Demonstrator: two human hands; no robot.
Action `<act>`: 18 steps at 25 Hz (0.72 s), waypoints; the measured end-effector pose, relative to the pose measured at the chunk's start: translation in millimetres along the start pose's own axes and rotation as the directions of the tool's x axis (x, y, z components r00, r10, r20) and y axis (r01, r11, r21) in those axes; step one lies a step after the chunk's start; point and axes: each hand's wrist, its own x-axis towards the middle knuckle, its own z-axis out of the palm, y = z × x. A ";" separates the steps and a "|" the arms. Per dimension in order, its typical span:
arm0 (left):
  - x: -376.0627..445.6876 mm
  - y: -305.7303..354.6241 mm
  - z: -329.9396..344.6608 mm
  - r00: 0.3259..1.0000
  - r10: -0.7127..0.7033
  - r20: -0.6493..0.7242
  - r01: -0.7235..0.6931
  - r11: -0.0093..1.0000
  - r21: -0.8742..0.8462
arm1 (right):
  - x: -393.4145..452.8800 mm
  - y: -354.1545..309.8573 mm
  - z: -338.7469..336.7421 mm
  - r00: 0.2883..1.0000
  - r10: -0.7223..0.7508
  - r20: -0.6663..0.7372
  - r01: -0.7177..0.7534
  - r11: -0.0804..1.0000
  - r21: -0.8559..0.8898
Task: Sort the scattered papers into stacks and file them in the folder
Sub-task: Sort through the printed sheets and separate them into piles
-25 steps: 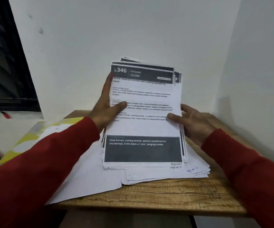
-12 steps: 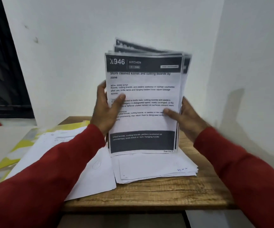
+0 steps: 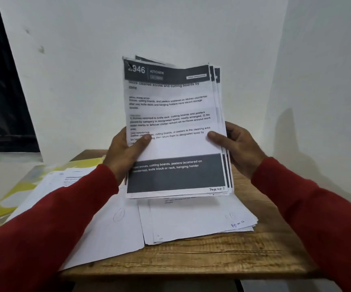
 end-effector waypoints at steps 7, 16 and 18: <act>-10.1 -26.1 7.8 0.997 -0.075 0.021 0.077 0.987 -0.139 | -4.7 37.2 0.5 0.994 -0.080 -0.078 0.082 0.997 0.014; -14.5 -24.8 10.1 1.000 0.005 0.007 -0.003 0.985 -0.171 | -8.4 37.0 -0.7 0.987 -0.143 -0.070 0.142 0.990 -0.018; -14.3 -25.0 10.0 1.000 0.020 0.008 -0.019 0.986 -0.168 | -8.8 35.6 -0.7 0.986 -0.152 -0.063 0.150 0.988 -0.026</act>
